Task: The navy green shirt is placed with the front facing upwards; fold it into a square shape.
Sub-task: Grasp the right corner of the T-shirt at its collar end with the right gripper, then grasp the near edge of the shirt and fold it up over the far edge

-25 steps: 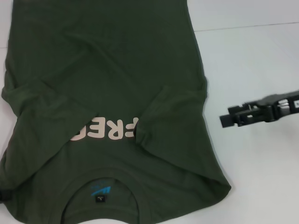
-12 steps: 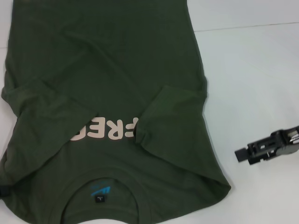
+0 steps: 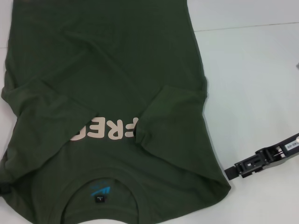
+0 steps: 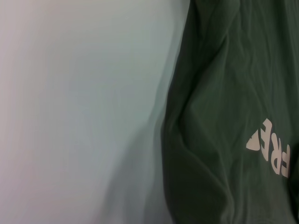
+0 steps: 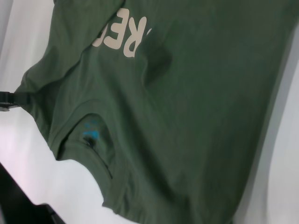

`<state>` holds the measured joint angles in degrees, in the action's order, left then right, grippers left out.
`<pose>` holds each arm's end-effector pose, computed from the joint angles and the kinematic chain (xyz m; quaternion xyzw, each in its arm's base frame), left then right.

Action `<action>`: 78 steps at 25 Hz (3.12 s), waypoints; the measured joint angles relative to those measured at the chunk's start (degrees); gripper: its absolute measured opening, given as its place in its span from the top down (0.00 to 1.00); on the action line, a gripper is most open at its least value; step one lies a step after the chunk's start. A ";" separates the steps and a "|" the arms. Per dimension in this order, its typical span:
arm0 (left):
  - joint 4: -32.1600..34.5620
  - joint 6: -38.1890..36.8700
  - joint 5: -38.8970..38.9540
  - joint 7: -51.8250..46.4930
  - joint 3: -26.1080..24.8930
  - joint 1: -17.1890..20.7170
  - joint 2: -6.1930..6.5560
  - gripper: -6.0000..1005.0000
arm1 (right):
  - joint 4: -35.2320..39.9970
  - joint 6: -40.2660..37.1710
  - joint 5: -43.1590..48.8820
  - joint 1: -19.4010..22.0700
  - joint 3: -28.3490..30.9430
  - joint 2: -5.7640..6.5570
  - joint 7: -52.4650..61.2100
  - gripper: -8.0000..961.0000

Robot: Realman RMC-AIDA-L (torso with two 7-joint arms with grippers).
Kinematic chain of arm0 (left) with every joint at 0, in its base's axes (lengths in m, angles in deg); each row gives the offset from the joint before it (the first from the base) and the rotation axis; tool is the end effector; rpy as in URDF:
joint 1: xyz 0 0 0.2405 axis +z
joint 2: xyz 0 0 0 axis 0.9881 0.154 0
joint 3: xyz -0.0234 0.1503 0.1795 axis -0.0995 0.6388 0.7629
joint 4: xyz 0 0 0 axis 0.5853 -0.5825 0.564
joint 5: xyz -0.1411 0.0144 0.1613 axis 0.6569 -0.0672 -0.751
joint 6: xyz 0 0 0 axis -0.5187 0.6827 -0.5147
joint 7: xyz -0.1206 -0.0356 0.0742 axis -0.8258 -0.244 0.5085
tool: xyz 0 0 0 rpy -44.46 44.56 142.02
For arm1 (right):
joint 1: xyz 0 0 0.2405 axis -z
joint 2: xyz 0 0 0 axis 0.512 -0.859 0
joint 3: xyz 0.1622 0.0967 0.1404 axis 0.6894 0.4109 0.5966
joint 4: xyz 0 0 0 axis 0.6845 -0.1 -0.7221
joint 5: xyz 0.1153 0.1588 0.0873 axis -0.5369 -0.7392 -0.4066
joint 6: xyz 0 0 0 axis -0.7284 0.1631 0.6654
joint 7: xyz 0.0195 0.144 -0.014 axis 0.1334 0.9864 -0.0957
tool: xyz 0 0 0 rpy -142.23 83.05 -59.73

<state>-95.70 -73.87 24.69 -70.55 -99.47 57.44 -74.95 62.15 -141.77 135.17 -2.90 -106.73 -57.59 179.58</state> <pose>-0.3520 0.2571 0.0777 -0.6362 -0.7562 -0.1115 0.1042 0.2894 0.2972 0.0424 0.7959 -0.6049 0.0059 0.0243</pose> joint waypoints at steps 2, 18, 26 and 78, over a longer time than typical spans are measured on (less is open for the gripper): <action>0.01 -0.16 0.00 0.01 0.00 -0.15 0.02 0.97 | -0.40 1.74 0.03 -0.26 -0.94 -0.74 -0.24 0.10; -0.17 -0.48 0.00 -0.02 0.00 -0.39 0.28 0.97 | -5.94 5.87 -0.23 -2.17 -1.99 -2.05 -0.36 0.10; -0.30 -0.52 0.06 -0.03 -0.03 -0.57 0.27 0.97 | -6.05 5.96 -0.08 -2.43 -2.36 -2.76 -0.17 0.12; 1.50 -9.37 -0.94 3.93 2.25 -0.07 2.02 0.97 | -4.07 1.96 1.10 -2.16 -4.17 -1.94 2.05 0.97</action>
<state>-94.20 -83.23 23.75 -66.62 -97.23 57.37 -72.93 58.08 -139.81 136.27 -5.06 -110.90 -59.53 181.63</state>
